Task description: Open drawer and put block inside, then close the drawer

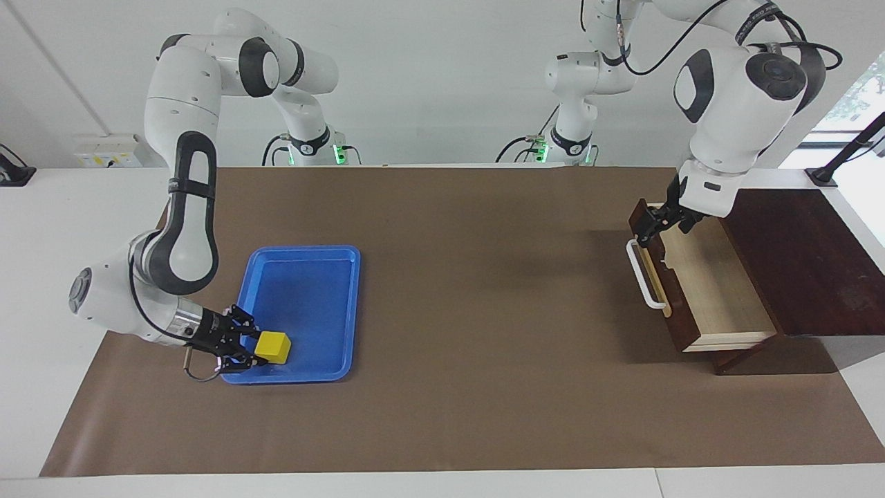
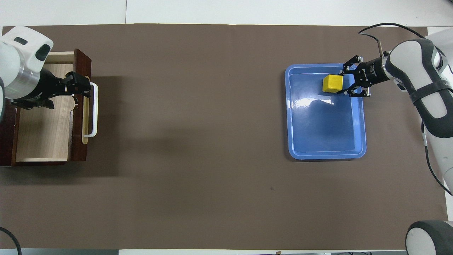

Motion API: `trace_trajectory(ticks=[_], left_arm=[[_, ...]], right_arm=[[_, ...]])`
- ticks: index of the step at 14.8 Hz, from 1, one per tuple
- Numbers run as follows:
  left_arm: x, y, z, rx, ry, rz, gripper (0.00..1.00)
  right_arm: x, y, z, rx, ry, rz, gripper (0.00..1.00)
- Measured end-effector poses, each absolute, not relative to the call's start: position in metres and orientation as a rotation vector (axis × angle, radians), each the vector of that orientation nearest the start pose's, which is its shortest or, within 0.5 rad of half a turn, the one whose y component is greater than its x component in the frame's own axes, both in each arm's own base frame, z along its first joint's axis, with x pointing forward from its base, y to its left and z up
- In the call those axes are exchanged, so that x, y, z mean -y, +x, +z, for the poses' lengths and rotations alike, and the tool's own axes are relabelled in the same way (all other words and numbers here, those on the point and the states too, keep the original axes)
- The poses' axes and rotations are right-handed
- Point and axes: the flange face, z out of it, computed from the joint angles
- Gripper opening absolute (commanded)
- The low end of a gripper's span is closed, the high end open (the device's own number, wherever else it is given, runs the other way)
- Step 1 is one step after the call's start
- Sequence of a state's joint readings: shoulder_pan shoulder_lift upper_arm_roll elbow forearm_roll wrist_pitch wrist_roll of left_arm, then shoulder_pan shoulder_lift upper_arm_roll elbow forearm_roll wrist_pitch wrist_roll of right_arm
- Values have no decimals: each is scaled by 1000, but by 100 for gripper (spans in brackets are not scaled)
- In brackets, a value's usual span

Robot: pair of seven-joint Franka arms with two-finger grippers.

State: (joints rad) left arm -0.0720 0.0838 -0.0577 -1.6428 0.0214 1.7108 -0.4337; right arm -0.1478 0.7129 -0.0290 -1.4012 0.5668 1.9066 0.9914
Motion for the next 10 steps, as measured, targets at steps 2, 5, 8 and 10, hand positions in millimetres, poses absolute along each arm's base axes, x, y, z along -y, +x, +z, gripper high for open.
trace_trajectory(ticks=[2,5,8,10], left_arm=[[76,578,559,654,-3058,26,100],[90,576,558,1008,-2961,31,100],[102,574,558,1286,-2852,31,100],[110,572,558,1416,-2793,36,100]], right_arm=[[81,708,280,-1756,-2075,522,0],[70,711,297,-1716,-2098,537,0],[57,716,324,-1670,-2124,573,0],[34,718,345,-1638,-2151,605,0]])
